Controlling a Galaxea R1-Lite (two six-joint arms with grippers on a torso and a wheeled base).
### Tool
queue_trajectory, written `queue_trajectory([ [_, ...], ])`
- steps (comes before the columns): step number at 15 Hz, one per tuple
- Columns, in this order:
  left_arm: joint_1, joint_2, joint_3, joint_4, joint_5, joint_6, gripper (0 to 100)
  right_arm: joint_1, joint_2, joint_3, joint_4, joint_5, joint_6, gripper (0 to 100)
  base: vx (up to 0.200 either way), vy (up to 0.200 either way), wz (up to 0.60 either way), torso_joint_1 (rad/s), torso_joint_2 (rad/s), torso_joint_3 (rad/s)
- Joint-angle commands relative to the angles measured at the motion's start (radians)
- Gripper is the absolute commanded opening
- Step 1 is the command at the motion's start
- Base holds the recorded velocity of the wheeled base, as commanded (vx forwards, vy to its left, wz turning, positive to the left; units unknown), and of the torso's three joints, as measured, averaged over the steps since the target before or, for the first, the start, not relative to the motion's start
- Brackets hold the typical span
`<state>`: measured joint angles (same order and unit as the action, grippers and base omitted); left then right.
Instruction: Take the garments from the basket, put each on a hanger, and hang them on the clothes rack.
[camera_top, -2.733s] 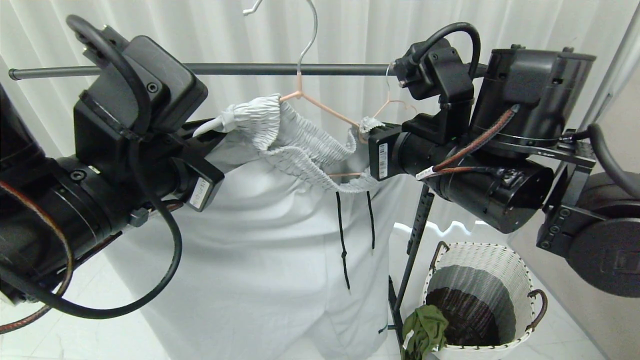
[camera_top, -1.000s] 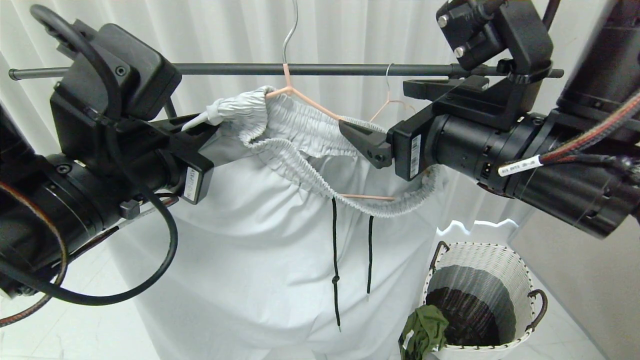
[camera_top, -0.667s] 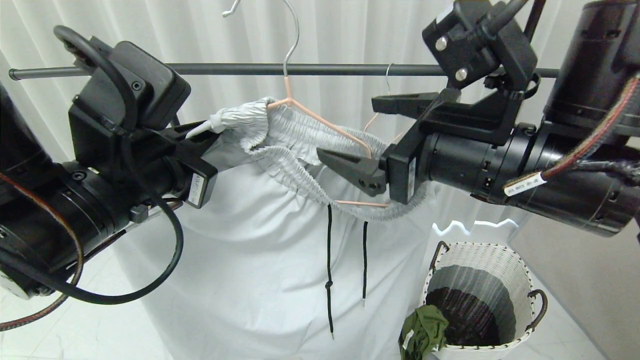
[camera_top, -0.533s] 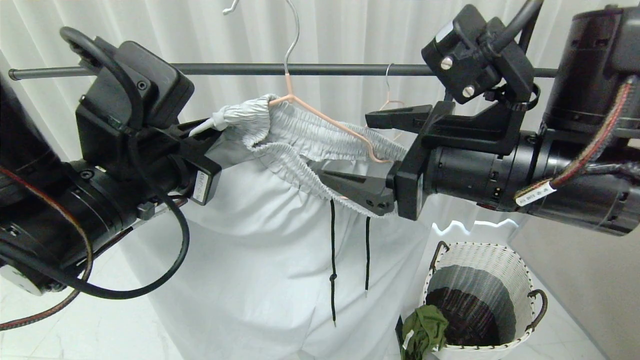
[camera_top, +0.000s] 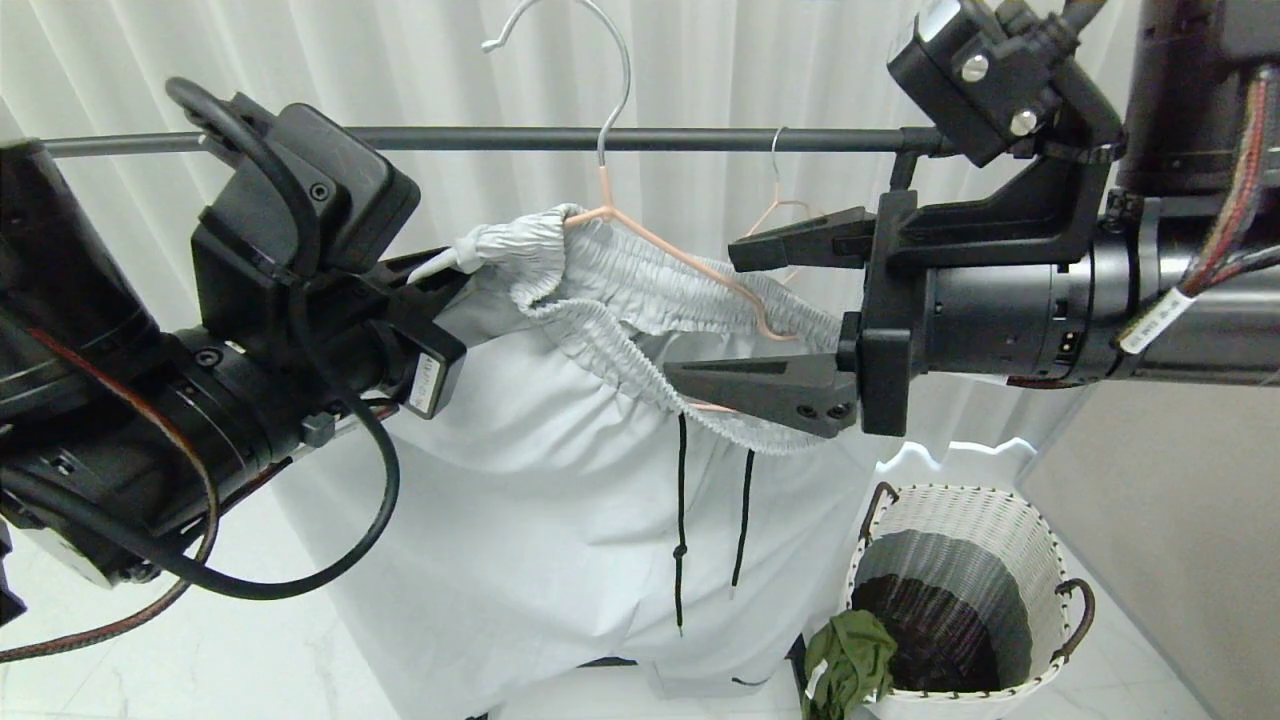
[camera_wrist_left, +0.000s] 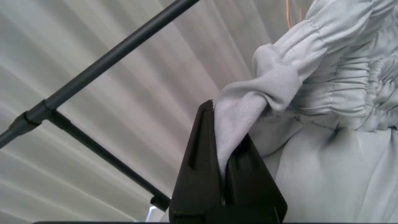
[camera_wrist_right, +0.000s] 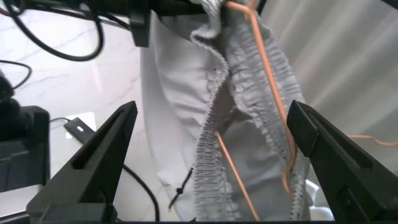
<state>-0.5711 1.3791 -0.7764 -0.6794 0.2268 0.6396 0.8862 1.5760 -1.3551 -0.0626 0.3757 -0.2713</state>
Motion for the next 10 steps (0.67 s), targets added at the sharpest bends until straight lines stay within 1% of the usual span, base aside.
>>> queue_trajectory([
  [1,-0.012,0.014,0.000,0.000,-0.001,-0.001,0,0.002,0.019,-0.015,0.004,0.008,0.000,100,0.000,0.000,0.00,0.000,0.00,0.000],
  [3,-0.038,0.024,-0.001,-0.002,-0.001,-0.001,0,0.002,0.041,-0.016,0.000,0.009,0.000,100,0.000,0.000,0.00,0.000,0.00,0.000],
  [6,-0.049,0.038,-0.003,-0.002,-0.001,-0.001,0,-0.001,0.056,-0.016,-0.002,0.009,0.000,100,0.000,0.000,0.00,0.000,0.00,0.000],
  [9,-0.049,0.074,-0.006,-0.063,-0.001,0.003,0,0.008,0.061,-0.015,0.007,0.011,0.000,100,0.000,0.000,0.00,0.000,0.00,0.000],
  [10,-0.050,0.086,-0.007,-0.088,-0.001,0.015,0,0.010,0.067,-0.015,0.012,0.011,0.003,100,0.000,0.000,0.00,0.000,0.00,0.000],
])
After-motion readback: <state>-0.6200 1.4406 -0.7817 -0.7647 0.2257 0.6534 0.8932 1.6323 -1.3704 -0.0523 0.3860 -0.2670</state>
